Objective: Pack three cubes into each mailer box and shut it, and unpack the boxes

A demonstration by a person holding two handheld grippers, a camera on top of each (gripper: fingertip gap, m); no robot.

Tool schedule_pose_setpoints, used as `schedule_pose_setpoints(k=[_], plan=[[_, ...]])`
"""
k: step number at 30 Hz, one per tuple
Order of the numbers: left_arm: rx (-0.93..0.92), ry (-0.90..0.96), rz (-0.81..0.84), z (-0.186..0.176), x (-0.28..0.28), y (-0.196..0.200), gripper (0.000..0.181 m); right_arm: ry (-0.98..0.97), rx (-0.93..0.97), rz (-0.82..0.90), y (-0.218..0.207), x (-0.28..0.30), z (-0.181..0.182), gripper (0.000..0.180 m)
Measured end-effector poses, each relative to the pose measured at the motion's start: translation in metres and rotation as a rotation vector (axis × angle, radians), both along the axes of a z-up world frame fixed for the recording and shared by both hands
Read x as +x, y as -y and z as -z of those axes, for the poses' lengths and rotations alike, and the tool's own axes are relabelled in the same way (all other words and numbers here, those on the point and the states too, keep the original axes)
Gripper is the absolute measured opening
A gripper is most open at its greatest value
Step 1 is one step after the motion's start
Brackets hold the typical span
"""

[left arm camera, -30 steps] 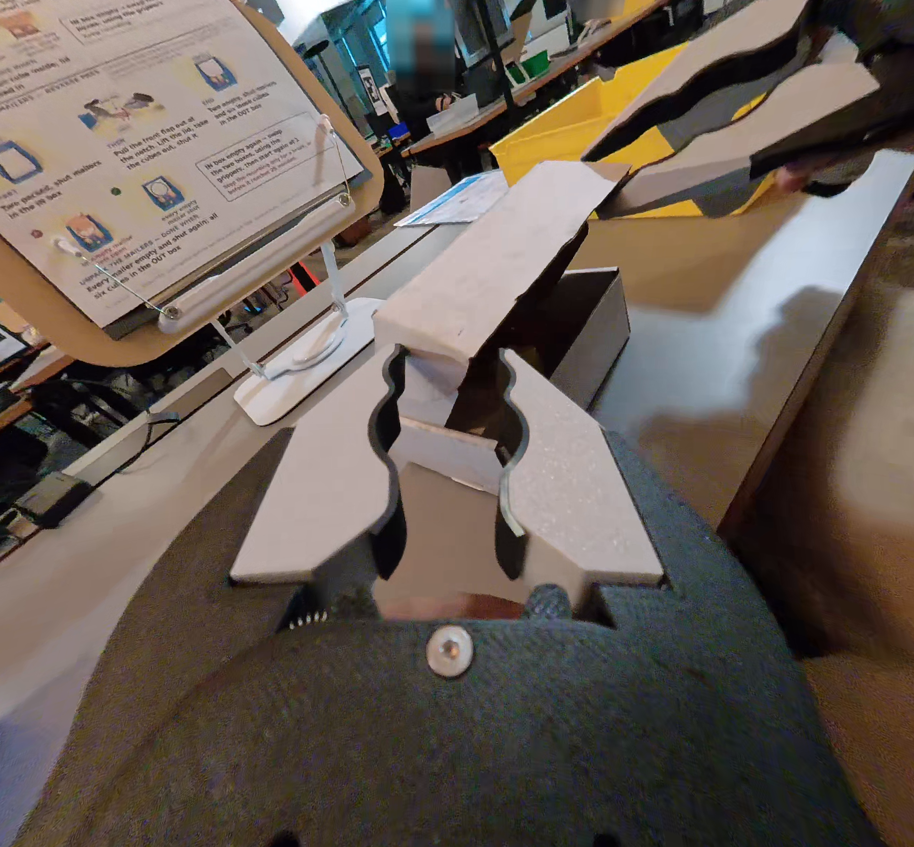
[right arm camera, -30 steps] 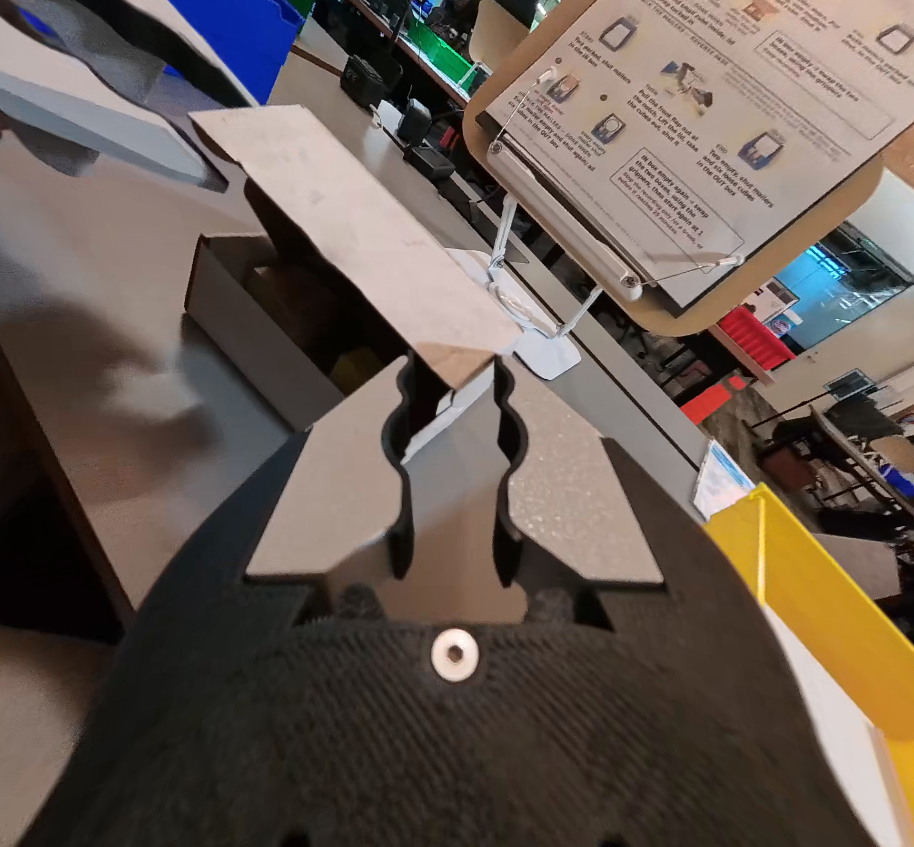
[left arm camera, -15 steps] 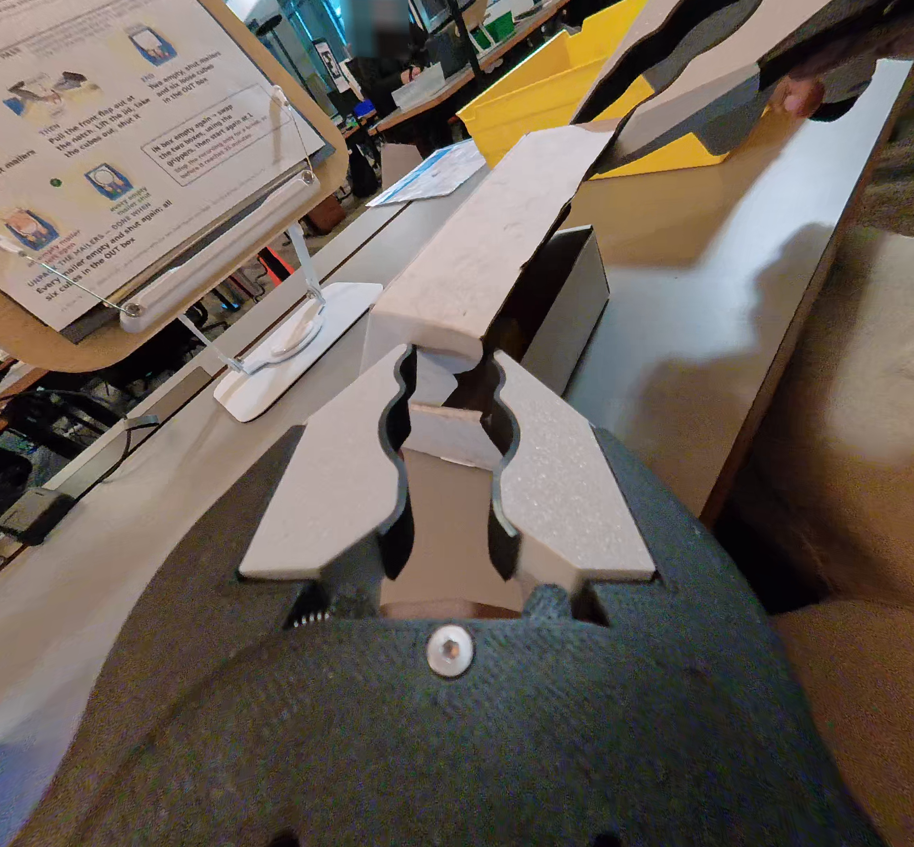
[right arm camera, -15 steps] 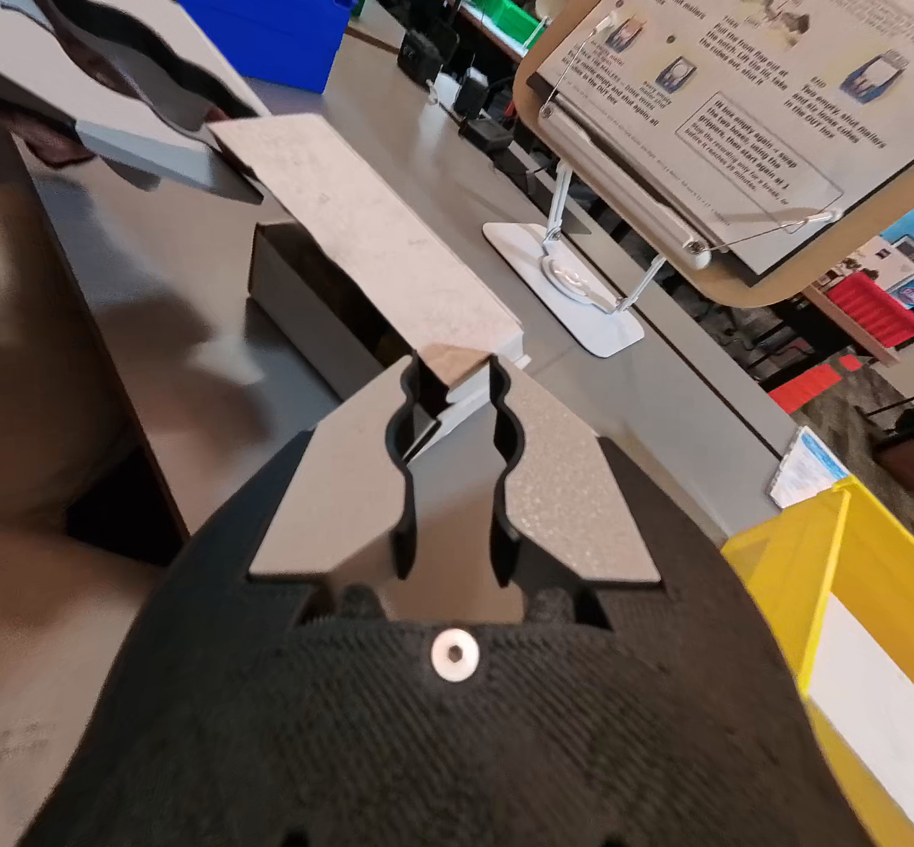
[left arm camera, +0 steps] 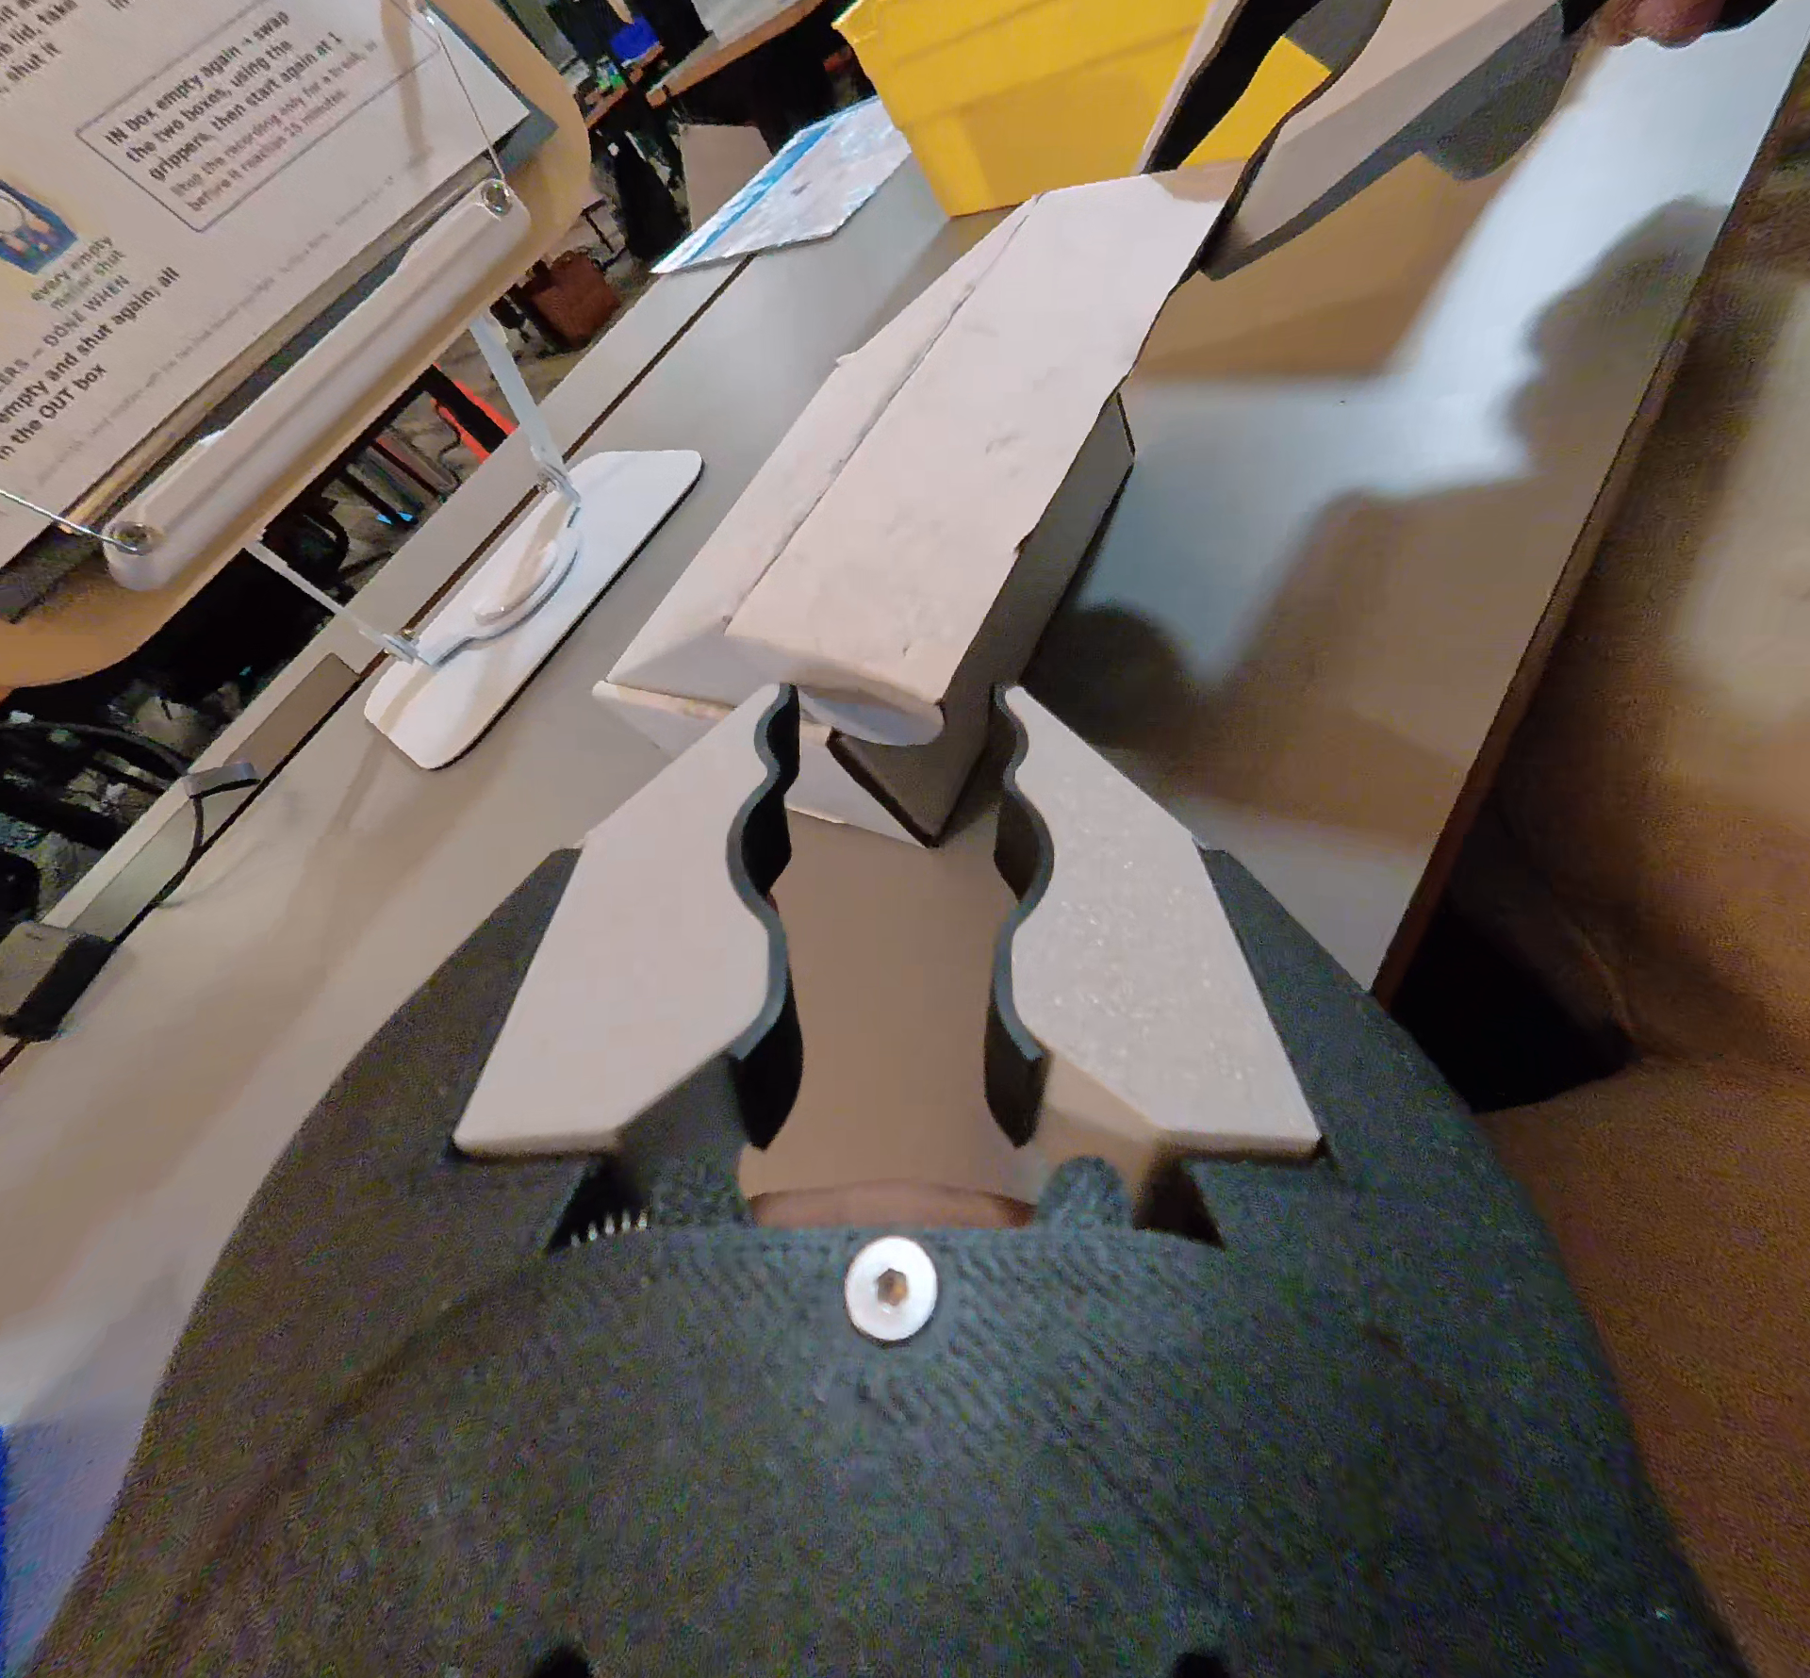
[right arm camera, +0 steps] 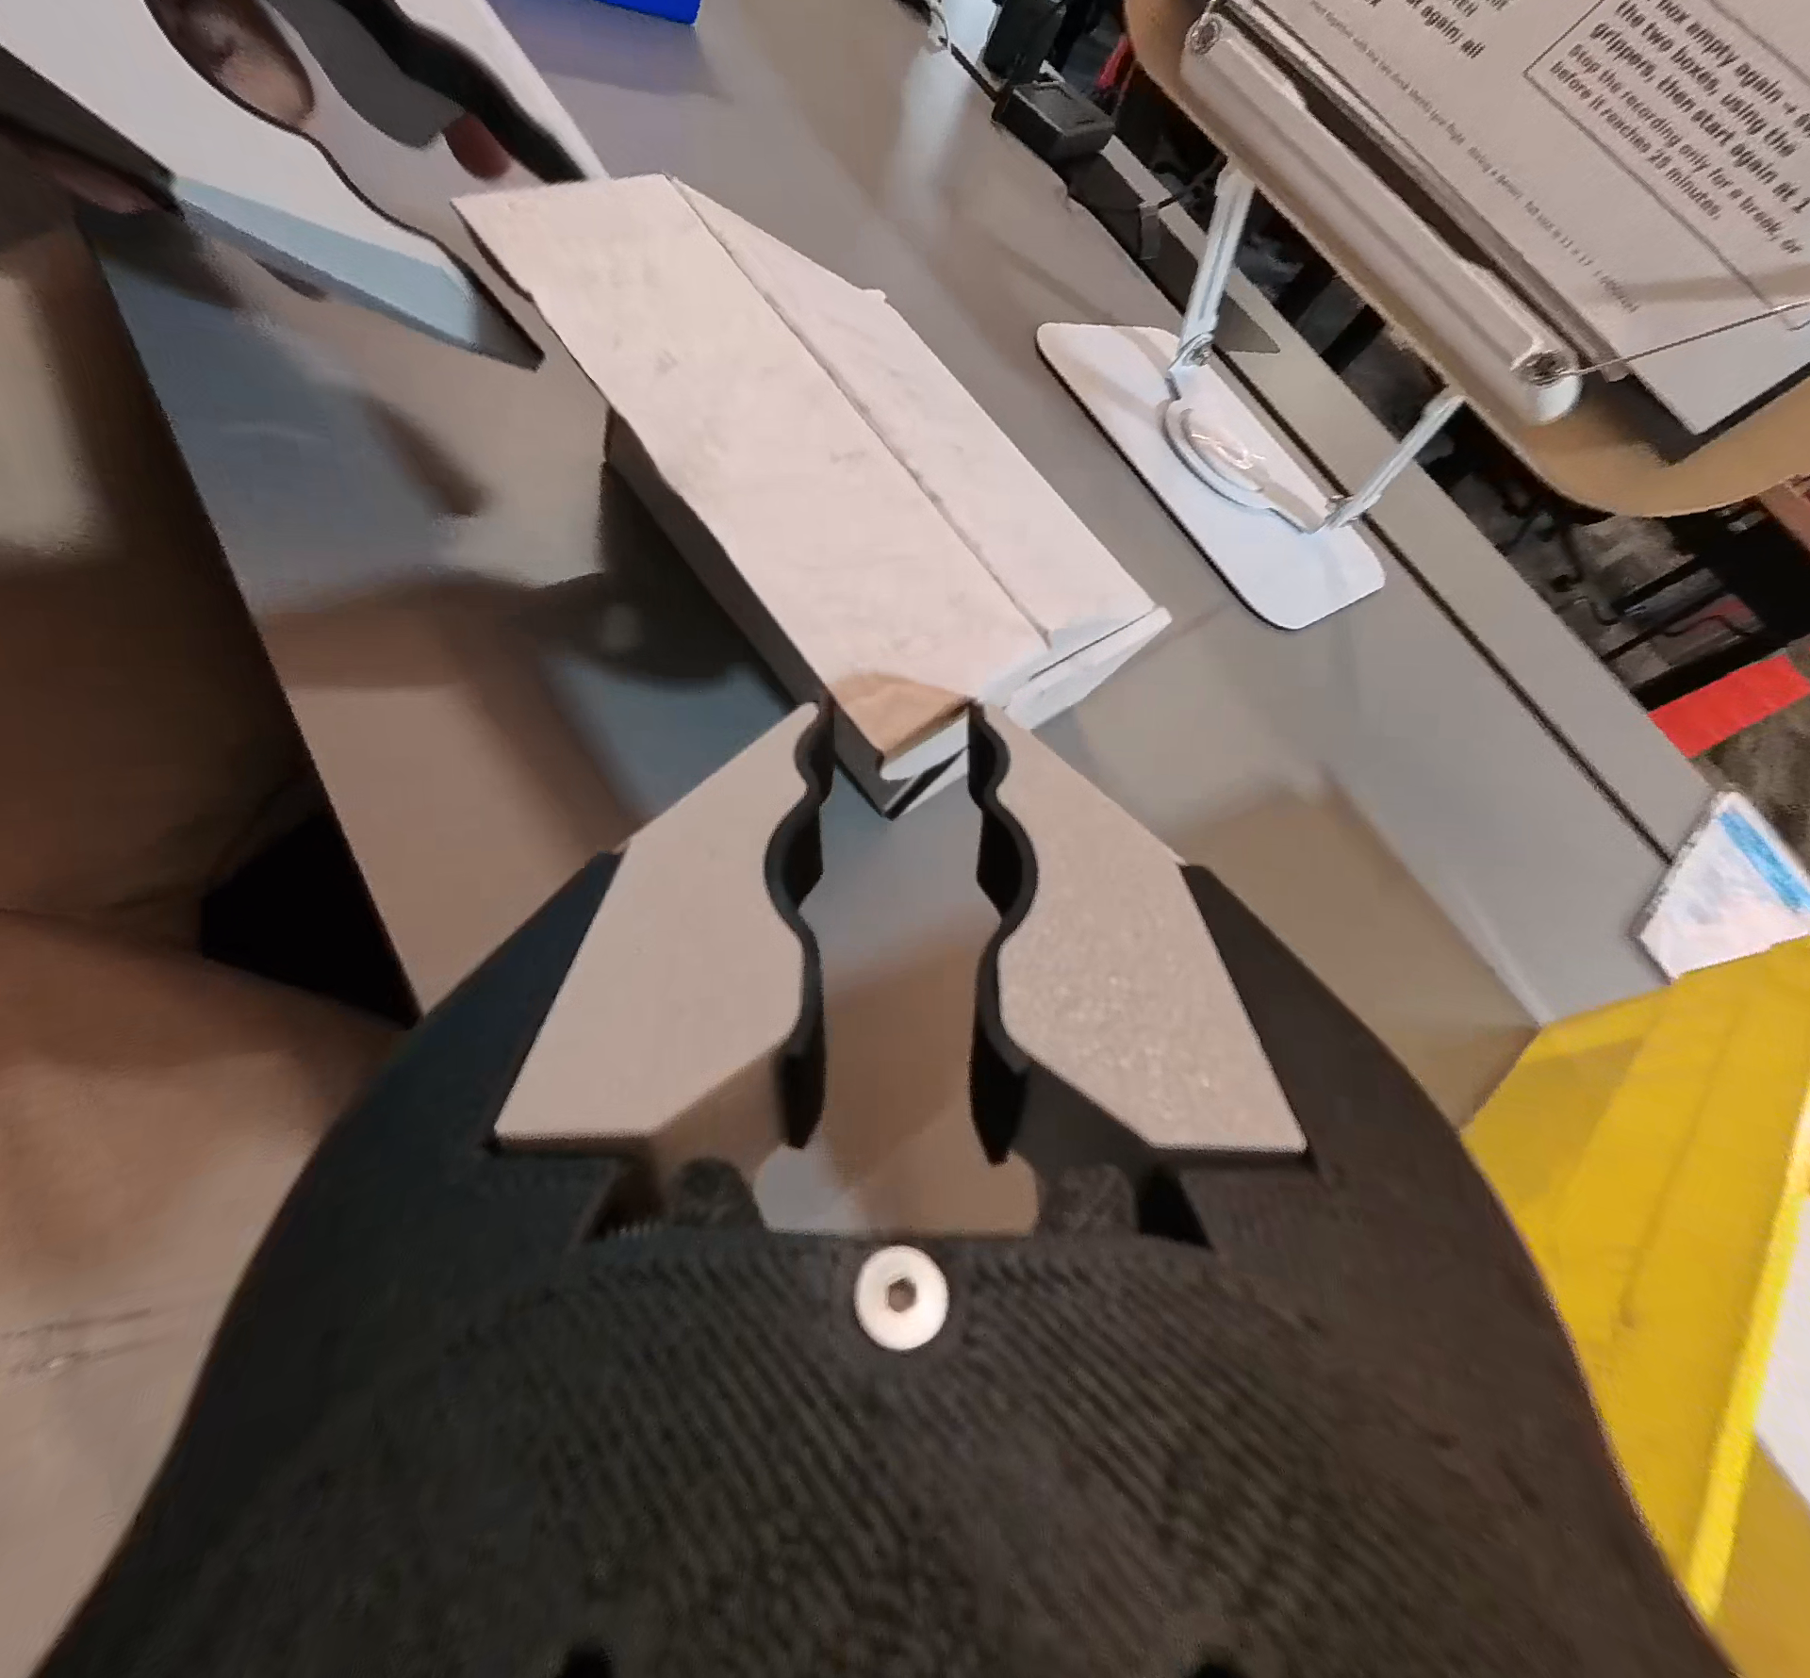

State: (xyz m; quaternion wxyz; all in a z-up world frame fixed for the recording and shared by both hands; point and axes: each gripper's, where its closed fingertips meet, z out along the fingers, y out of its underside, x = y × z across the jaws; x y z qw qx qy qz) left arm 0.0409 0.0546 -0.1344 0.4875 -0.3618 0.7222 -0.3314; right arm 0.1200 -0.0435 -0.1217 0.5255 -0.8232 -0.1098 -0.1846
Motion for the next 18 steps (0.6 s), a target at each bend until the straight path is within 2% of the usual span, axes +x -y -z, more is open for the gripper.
schedule_pose_setpoints(k=[1,4,7,13,18], plan=[[0.007,0.013,-0.011,-0.002,0.001,-0.001,0.039,0.034,0.002,0.013,0.000,0.003,0.000,0.026],[0.016,0.056,-0.028,-0.009,0.002,-0.004,0.043,0.109,-0.006,0.038,0.000,0.008,0.001,0.036],[0.026,0.081,-0.032,-0.012,0.003,-0.005,0.044,0.155,-0.015,0.047,-0.002,0.010,0.003,0.037],[0.057,0.119,-0.004,-0.016,0.003,0.002,0.041,0.260,-0.023,0.034,-0.006,0.006,0.003,0.033],[0.046,0.111,0.025,-0.015,0.001,0.007,0.032,0.219,-0.030,0.012,-0.005,0.002,0.004,0.022]])
